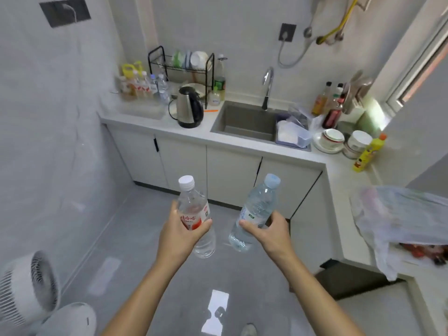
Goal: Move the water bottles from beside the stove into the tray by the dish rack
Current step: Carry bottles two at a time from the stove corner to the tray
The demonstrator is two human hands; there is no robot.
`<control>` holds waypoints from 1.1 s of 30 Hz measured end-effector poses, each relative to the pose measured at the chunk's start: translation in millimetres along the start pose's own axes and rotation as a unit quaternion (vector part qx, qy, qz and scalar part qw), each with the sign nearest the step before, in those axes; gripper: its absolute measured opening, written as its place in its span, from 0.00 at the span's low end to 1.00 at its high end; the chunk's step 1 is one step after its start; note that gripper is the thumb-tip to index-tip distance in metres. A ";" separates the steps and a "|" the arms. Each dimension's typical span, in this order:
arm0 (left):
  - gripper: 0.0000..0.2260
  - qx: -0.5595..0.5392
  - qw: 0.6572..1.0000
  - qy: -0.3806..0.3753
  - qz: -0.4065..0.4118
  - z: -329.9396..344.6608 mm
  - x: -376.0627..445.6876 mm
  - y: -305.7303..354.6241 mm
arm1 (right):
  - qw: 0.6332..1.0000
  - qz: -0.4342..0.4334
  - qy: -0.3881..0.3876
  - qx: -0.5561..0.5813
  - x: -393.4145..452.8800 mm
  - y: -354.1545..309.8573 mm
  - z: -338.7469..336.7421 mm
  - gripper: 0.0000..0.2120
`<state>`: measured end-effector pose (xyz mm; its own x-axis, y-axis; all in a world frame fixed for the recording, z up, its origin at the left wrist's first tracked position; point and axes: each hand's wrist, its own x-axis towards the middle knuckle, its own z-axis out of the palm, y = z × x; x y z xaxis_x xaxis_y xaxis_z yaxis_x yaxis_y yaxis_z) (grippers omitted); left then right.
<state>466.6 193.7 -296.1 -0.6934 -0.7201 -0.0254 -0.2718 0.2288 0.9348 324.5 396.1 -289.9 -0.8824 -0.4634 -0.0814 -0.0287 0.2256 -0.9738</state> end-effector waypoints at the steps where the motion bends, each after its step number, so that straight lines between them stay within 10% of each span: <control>1: 0.32 0.003 1.000 0.015 -0.007 -8.7 18.5 -3.4 | 1.000 -0.006 -0.014 0.002 21.8 -3.7 16.7 0.24; 20: 0.26 0.038 0.970 0.224 -0.082 -134.2 380.0 -3.8 | 0.961 -0.067 -0.268 -0.019 430.3 -112.4 279.6 0.22; 33: 0.28 0.026 0.979 0.187 -0.077 -233.2 663.0 -56.6 | 0.966 -0.068 -0.245 -0.041 642.4 -156.3 462.8 0.27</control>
<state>177.9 -449.4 -283.2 -0.3504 -0.9363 -0.0242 -0.3948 0.1242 0.9103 -20.6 -333.5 -288.3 -0.5401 -0.8391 -0.0650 -0.1835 0.1928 -0.9639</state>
